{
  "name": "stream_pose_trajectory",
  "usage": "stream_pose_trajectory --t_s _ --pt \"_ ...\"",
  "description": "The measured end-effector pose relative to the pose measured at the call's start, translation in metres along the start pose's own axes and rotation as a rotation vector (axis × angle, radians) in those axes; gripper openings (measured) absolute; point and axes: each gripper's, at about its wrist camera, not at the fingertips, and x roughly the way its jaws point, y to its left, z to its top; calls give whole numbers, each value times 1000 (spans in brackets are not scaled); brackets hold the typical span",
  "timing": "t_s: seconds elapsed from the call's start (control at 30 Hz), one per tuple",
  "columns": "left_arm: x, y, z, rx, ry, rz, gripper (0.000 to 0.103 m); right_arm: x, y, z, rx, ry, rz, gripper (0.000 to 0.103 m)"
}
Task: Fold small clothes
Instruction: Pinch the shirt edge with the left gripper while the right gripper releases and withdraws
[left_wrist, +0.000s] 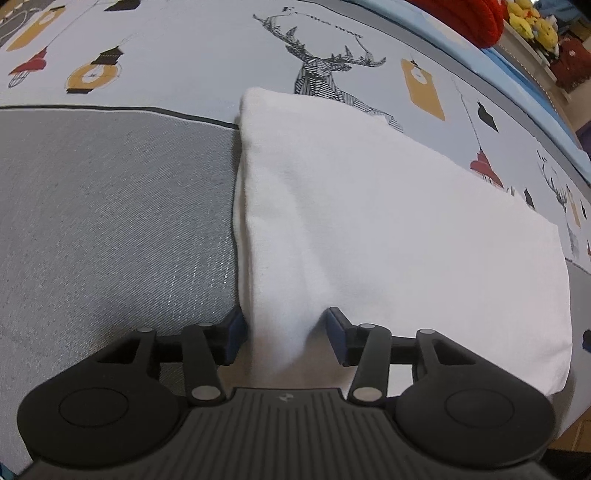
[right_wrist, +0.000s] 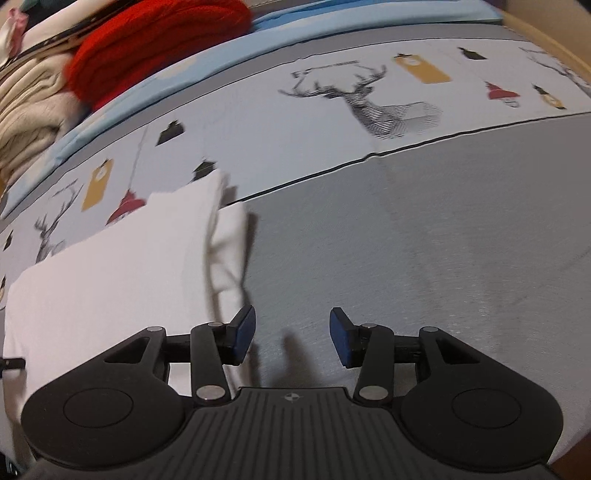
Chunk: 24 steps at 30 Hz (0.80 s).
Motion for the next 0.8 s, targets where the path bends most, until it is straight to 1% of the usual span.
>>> stream_pose_trajectory --t_s 0.07,0.1,0.13,0.2,0.23,0.33,0.4,0.47,0.5,0.73,0.77,0.8 --pt "-1 -2 -1 18 -6 0 38 0 -2 0 9 -5 -7 46" --pt "-1 -3 -2 20 -8 -2 35 0 -2 0 9 -8 -9 46" --pt "-1 -3 -2 21 -10 -4 30 0 -2 1 9 -10 -10 46" --pt "-3 -2 -3 19 -16 -10 23 -1 -1 0 6 -13 -12 46" --pt "-4 -1 -4 19 -18 -14 22 0 0 0 5 -13 -14 46" --pt "-5 -1 -5 19 -20 -18 22 -1 1 0 5 -16 -17 46" --pt "-6 1 -4 1 -14 -23 26 0 2 0 4 -18 -18 46" --pt "-5 5 -3 -25 -5 -29 33 0 3 0 2 -16 -19 46" --pt "-5 6 -2 -29 -2 -27 34 0 4 -1 0 -15 -19 46" --pt "-2 1 -3 7 4 -21 35 0 4 -1 2 -15 -26 46" --pt "-2 0 -4 16 2 -19 34 0 3 0 4 -15 -26 46" --pt "-2 -2 -4 25 0 -19 30 0 3 0 5 -15 -27 46"
